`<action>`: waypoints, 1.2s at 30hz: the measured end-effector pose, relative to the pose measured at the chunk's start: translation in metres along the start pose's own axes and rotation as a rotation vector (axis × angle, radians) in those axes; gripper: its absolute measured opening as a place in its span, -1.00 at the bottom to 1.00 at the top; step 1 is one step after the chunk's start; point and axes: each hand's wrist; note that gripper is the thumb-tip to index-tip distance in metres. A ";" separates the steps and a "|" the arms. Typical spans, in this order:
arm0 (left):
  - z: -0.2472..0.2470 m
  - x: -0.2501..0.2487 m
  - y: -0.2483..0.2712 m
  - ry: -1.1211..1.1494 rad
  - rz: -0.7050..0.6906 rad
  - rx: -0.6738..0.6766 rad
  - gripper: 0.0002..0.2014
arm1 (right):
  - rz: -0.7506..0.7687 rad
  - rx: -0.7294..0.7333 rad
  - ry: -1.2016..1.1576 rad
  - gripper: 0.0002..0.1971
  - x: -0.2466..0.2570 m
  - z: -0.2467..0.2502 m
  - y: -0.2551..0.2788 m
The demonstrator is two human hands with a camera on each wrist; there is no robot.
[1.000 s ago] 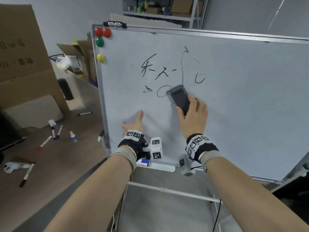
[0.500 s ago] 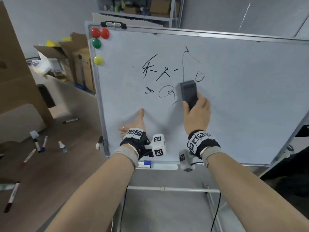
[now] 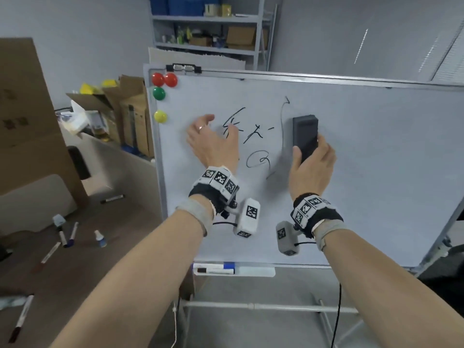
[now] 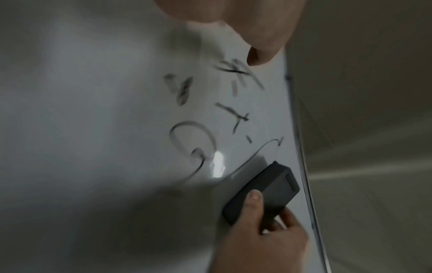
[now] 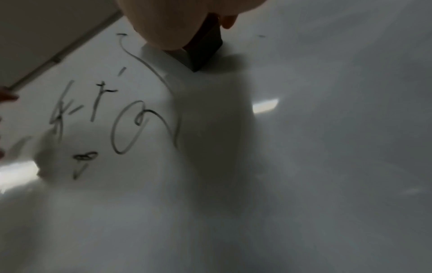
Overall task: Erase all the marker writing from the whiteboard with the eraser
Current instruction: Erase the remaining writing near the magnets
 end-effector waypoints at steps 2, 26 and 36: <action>0.007 -0.027 -0.024 -0.100 -0.249 0.019 -0.62 | 0.014 -0.001 -0.026 -0.42 0.013 0.006 -0.013; 0.056 -0.041 -0.125 -0.854 -0.652 0.628 -0.46 | 0.433 0.044 0.179 -0.45 0.082 -0.018 -0.022; 0.069 -0.040 -0.121 -0.761 -0.660 0.721 -0.47 | 0.734 0.187 0.246 -0.44 0.114 -0.041 0.000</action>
Point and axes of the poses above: each hand's wrist, its own y-axis away from the middle knuckle, its own z-axis out of the back of the hand, x = y × z, and after that the axes turned 15 degrees about x, right-handed
